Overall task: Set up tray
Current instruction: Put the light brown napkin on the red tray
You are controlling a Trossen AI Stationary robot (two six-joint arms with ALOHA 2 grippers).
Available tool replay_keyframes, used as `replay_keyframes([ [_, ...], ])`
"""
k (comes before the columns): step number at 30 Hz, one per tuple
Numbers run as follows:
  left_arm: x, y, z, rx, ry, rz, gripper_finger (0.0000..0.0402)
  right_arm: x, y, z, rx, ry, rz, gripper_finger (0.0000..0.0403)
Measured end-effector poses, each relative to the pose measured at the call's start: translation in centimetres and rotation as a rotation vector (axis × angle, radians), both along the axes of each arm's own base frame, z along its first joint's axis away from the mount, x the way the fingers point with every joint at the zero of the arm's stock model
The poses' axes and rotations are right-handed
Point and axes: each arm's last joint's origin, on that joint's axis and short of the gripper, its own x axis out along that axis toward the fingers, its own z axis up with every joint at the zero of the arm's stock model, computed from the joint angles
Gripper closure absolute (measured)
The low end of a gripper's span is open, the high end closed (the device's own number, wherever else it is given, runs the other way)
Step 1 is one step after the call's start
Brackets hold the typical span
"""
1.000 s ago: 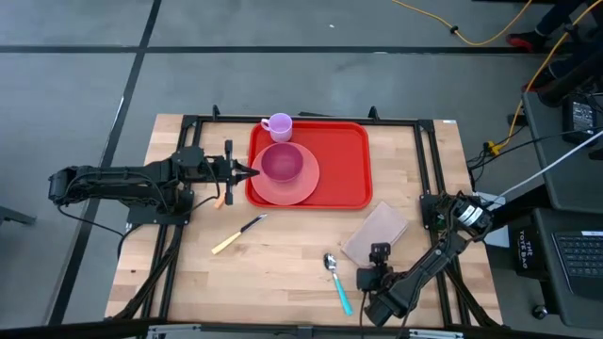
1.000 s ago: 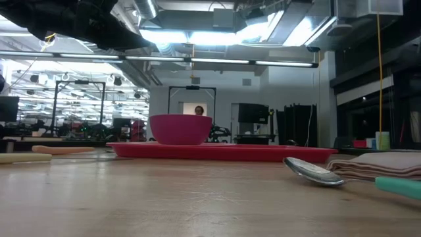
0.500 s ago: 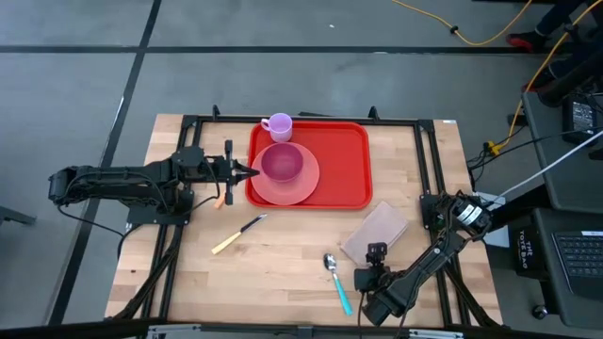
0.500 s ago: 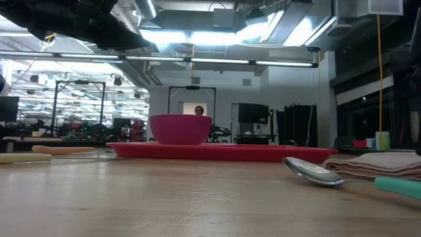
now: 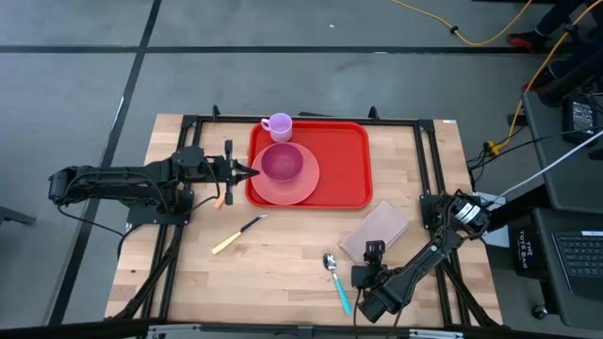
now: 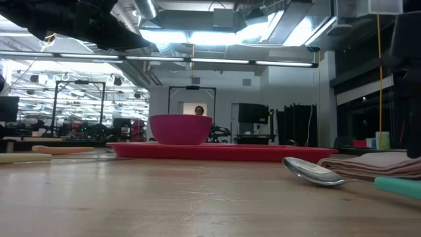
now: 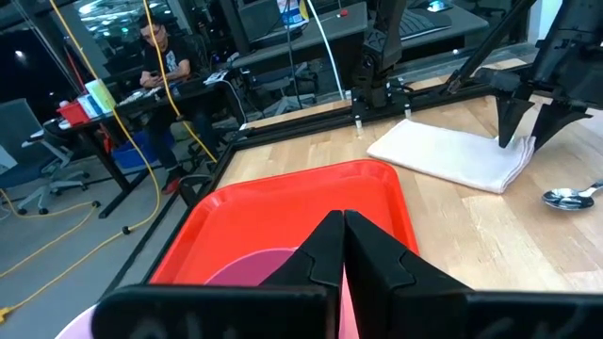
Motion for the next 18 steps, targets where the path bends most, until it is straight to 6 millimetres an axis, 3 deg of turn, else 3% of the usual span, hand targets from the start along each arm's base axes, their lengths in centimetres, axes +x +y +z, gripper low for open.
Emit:
replay_keyframes([
  [18,0.00,0.00,0.00,0.000,0.000,0.000,0.0394,0.16,-0.18,-0.07,0.039,0.039,-0.024,0.0363],
])
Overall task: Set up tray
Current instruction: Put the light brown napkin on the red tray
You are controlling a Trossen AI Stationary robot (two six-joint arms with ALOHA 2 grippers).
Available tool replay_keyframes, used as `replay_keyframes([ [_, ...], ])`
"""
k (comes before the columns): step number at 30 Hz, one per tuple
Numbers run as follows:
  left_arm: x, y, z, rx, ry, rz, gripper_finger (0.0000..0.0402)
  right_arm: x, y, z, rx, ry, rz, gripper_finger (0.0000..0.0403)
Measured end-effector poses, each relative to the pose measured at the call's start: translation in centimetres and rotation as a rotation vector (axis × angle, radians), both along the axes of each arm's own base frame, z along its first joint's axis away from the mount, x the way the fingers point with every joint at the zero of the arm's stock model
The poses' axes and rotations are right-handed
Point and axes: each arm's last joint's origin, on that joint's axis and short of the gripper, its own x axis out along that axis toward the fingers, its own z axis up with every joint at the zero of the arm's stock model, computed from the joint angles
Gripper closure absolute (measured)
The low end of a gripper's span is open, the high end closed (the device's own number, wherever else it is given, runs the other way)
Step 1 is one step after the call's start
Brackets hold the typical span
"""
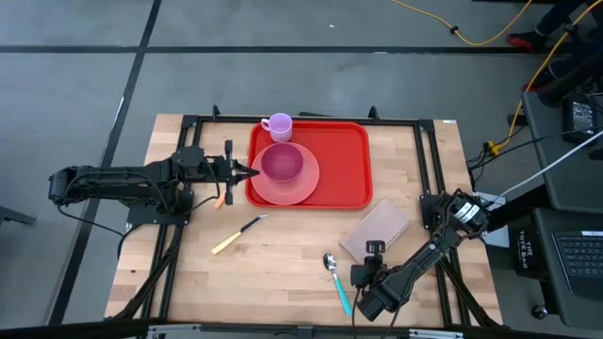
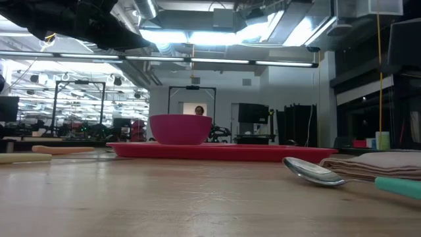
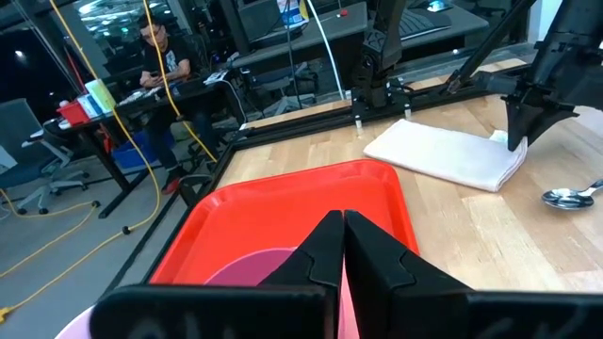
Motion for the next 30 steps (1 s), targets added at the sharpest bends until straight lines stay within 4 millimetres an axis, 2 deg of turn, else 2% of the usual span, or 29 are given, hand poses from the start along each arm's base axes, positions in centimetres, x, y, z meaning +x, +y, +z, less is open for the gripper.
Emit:
replay_keyframes([
  [2,0.0,0.0,0.0,0.000,0.000,0.000,0.0394,0.0,0.0,0.0,0.007,0.004,-0.007,0.0375],
  [8,0.0,0.0,0.0,-0.002,0.000,0.000,0.0398,0.2,-0.3,0.0,0.031,-0.004,-0.091,0.0375],
  [16,0.0,0.0,0.0,-0.002,0.000,0.000,0.0394,0.0,-0.8,0.3,-0.006,0.030,-0.092,0.0375],
  [20,0.0,0.0,0.0,-0.001,0.000,0.000,0.0397,-0.2,-0.9,1.6,0.017,0.005,-0.094,0.0375],
  [30,0.0,0.0,0.0,0.000,0.000,0.000,0.0394,-0.7,-2.0,6.3,0.101,-0.115,-0.100,0.0375],
])
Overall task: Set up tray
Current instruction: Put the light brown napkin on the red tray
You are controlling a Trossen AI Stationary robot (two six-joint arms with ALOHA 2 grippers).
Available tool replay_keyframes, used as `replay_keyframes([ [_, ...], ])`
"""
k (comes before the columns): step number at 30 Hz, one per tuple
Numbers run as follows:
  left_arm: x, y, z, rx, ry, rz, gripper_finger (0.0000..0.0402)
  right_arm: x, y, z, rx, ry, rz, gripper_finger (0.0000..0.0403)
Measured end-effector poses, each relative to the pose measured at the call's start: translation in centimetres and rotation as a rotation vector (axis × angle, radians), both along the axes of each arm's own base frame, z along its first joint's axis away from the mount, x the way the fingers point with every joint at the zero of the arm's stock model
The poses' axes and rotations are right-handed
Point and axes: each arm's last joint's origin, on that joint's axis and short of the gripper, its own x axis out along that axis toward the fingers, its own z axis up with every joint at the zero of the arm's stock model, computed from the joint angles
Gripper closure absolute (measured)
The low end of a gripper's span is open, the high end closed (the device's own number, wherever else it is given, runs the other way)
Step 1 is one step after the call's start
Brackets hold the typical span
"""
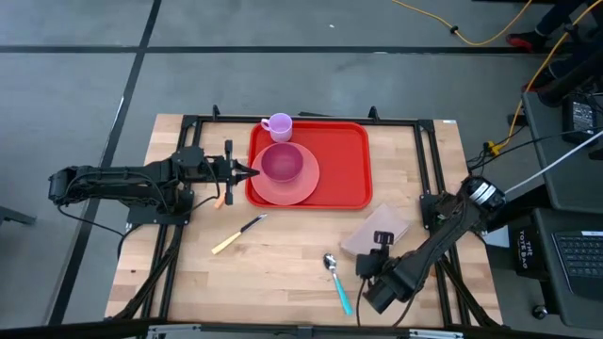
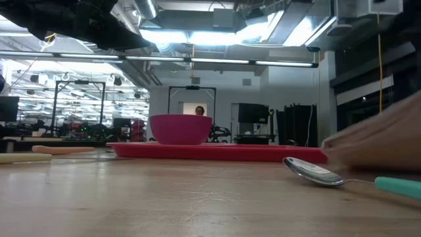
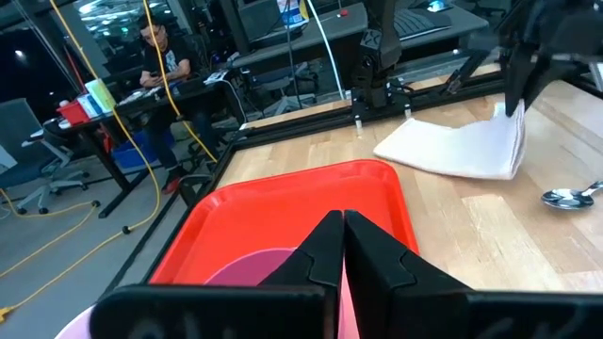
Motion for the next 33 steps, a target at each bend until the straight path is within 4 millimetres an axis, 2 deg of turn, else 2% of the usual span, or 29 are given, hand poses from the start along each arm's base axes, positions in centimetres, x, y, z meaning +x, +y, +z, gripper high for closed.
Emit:
replay_keyframes([
  [8,0.0,0.0,0.0,0.000,0.000,0.000,0.0398,-0.3,-2.6,3.2,0.015,-0.036,-0.075,0.0375],
  [20,0.0,0.0,0.0,0.001,0.000,0.000,0.0399,-1.2,-6.0,7.9,0.001,-0.247,-0.154,0.0375],
  [33,0.0,0.0,0.0,0.001,0.000,0.000,0.0397,-1.7,-8.8,10.3,-0.151,-0.278,-0.068,0.0375],
])
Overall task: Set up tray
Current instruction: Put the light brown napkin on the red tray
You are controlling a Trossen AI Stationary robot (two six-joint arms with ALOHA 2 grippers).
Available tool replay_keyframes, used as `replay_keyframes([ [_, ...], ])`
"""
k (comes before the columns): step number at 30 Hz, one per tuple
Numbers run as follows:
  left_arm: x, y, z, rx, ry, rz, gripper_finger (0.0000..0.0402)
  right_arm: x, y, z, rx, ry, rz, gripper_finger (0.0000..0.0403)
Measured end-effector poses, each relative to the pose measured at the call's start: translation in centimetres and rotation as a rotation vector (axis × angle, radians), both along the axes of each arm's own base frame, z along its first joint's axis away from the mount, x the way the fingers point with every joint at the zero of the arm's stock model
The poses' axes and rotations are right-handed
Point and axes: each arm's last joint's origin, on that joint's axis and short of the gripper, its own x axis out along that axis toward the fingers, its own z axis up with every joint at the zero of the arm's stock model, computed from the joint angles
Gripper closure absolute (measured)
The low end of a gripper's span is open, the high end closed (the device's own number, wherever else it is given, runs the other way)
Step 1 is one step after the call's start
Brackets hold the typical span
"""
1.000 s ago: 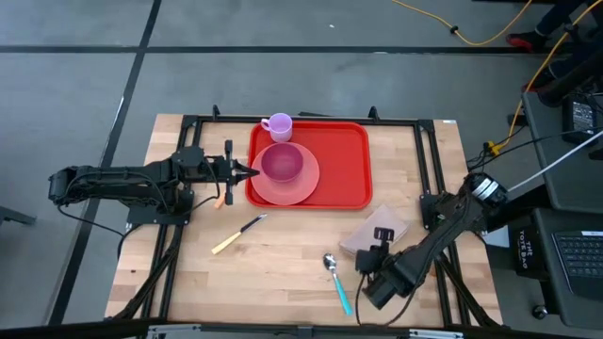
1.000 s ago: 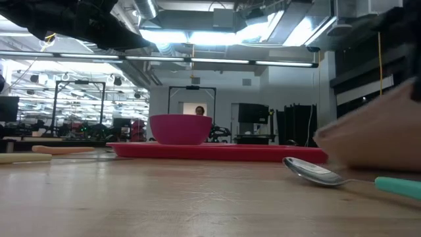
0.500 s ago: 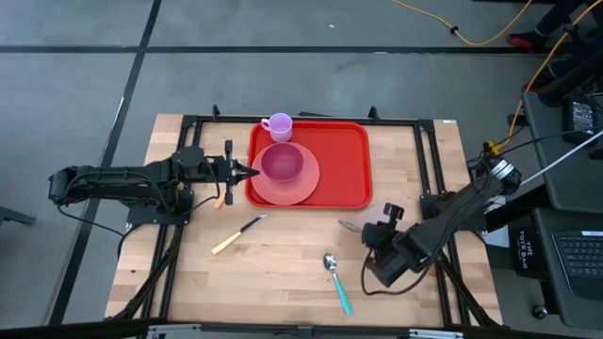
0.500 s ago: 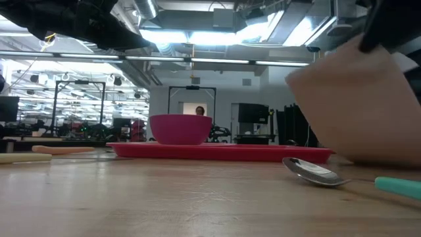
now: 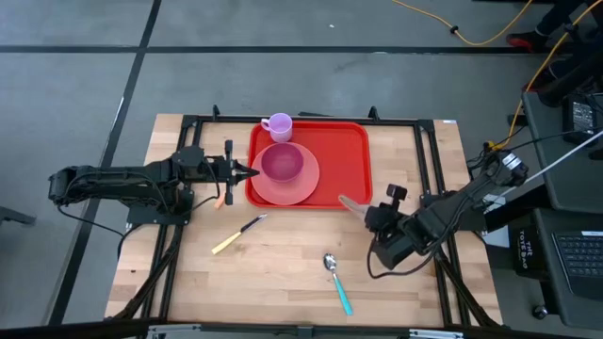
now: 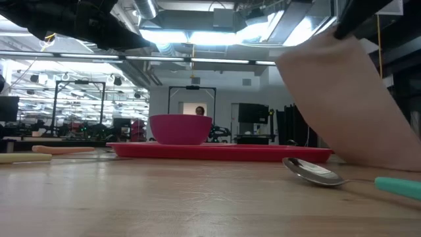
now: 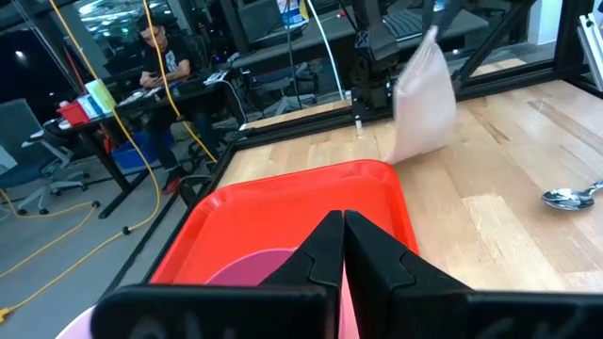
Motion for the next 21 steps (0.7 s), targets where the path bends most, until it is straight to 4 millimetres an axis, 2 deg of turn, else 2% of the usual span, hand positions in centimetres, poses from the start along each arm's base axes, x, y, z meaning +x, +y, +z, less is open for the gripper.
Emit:
replay_keyframes([
  [7,0.0,0.0,0.0,0.001,-0.005,0.000,0.0395,-0.2,-1.6,2.5,-0.061,-0.005,-0.037,0.0375],
  [16,0.0,0.0,0.0,0.001,-0.004,0.000,0.0397,0.7,-4.4,3.5,-0.132,0.072,0.029,0.0375],
  [21,0.0,0.0,0.0,0.001,-0.004,0.000,0.0396,-0.1,-6.7,5.6,-0.125,-0.013,0.042,0.0375],
])
